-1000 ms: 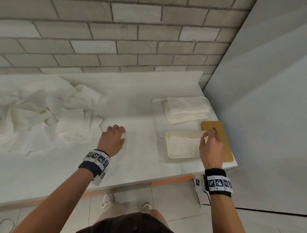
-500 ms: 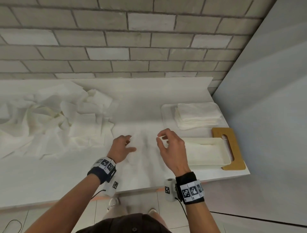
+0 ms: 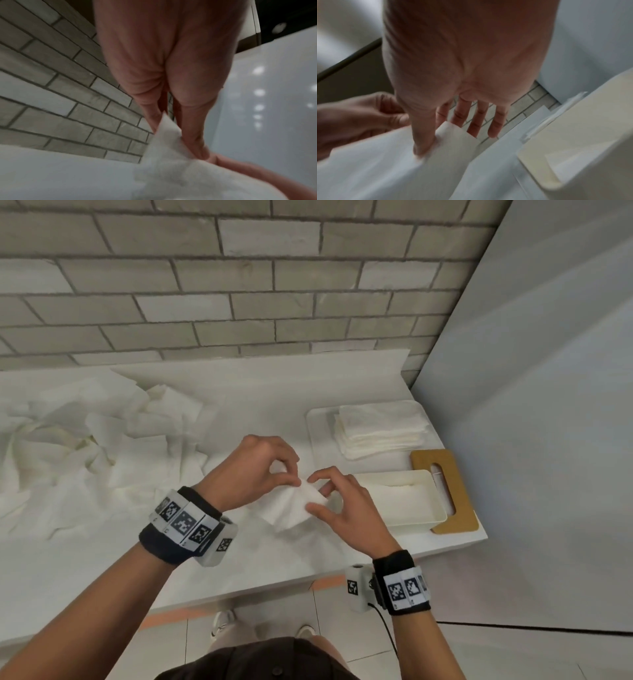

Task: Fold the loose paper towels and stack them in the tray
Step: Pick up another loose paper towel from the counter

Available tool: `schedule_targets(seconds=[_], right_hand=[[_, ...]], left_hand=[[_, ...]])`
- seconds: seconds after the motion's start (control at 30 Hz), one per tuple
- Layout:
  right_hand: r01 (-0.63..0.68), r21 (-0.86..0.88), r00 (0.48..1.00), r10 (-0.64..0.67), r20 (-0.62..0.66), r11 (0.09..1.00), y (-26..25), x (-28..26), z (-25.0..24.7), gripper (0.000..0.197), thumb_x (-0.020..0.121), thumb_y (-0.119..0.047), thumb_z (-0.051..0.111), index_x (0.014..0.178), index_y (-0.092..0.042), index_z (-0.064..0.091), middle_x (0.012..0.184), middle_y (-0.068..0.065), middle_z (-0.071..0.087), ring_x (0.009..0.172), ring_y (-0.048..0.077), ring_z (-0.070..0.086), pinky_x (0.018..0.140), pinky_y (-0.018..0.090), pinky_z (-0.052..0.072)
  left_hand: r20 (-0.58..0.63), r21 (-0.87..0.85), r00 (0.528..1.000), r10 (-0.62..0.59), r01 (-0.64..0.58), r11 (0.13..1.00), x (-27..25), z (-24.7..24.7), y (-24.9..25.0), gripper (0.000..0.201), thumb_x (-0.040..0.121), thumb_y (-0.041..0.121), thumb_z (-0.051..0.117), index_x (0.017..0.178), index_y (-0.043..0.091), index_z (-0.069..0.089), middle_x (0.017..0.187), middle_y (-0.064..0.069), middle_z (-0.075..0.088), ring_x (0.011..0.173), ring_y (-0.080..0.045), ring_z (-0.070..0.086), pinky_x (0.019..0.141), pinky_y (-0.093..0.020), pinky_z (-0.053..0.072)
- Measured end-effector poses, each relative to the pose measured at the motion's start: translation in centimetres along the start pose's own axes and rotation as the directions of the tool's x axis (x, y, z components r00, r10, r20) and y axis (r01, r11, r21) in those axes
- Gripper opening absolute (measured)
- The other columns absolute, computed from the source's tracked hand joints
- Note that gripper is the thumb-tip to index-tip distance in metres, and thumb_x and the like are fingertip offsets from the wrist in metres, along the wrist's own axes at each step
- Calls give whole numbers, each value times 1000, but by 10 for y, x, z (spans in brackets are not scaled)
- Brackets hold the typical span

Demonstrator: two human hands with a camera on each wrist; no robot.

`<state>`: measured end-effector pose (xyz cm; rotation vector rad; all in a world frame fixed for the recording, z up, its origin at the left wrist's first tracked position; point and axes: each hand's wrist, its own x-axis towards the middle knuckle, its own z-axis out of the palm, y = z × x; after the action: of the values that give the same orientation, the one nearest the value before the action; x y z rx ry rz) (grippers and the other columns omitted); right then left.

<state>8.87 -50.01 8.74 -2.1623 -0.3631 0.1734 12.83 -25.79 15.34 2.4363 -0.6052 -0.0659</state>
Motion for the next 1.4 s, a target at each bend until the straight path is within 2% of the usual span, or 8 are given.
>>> schedule_targets(seconds=[0.23, 0.43, 0.67, 0.87, 0.97, 1.07, 1.2, 1.4], right_hand=[[-32, 191, 994, 50, -94, 981, 13, -38, -85, 38, 95, -28, 84, 126, -32, 61, 93, -3, 76, 105, 19, 73, 97, 35, 54], [-182, 276, 927, 258, -271, 944, 74, -30, -139, 41, 88, -17, 90, 118, -33, 68, 92, -9, 67, 76, 12, 65, 75, 28, 56], [-463, -304, 867, 354, -351, 832, 137, -4, -116, 40, 94, -9, 81, 122, -14, 52, 101, 8, 70, 84, 25, 67, 68, 35, 55], [-504, -540, 857, 311, -412, 675, 130, -7, -93, 41, 98, -20, 76, 129, -10, 52, 109, 17, 71, 87, 39, 72, 70, 46, 62], [-500, -533, 848, 261, -462, 682, 114, -12, -90, 26, 100, -25, 73, 117, -11, 60, 113, 15, 68, 90, 40, 71, 69, 42, 57], [-531, -519, 846, 454, -279, 670, 115, -4, -79, 36, 100, -43, 72, 123, -18, 60, 117, 12, 65, 102, 32, 67, 78, 35, 50], [-554, -615, 756, 649, -89, 561, 122, 9, -72, 59, 93, -56, 73, 138, -23, 53, 123, 11, 68, 117, 31, 65, 95, 42, 57], [-563, -517, 826, 422, -373, 645, 77, 8, -63, 41, 99, -36, 73, 134, -21, 57, 128, 12, 64, 111, 38, 67, 87, 45, 56]], left_hand=[[91, -344, 996, -4, 35, 938, 25, 22, 41, 29, 84, 20, 90, 106, 28, 73, 94, 7, 80, 99, -4, 75, 79, -9, 48], [-99, -386, 990, -98, 52, 921, 63, 90, 45, 20, 91, 17, 82, 103, 27, 70, 87, 6, 76, 90, -4, 73, 91, -20, 56], [73, 153, 997, -11, -1, 988, 95, 180, 38, 17, 99, 3, 63, 113, 10, 57, 105, -11, 59, 83, -37, 66, 73, -46, 56], [24, 435, 983, 181, -173, 884, 90, 192, 34, 33, 75, -11, 77, 95, 8, 59, 101, -10, 49, 80, -28, 49, 53, -38, 45], [100, 382, 960, 262, -280, 881, 94, 191, 43, 9, 94, 7, 71, 99, 7, 64, 101, -10, 53, 87, -30, 55, 58, -43, 55], [332, 381, 938, 96, -226, 896, 99, 194, 52, 25, 102, 30, 63, 115, 9, 67, 110, -13, 61, 99, -33, 61, 72, -42, 54], [520, 476, 854, -35, -254, 842, 98, 193, 49, 30, 98, 22, 69, 120, 4, 62, 109, -18, 67, 97, -37, 69, 69, -39, 46], [121, 215, 989, 80, -105, 971, 69, 123, 30, 21, 106, 33, 55, 120, 18, 60, 108, -5, 69, 92, -29, 66, 69, -38, 49]])
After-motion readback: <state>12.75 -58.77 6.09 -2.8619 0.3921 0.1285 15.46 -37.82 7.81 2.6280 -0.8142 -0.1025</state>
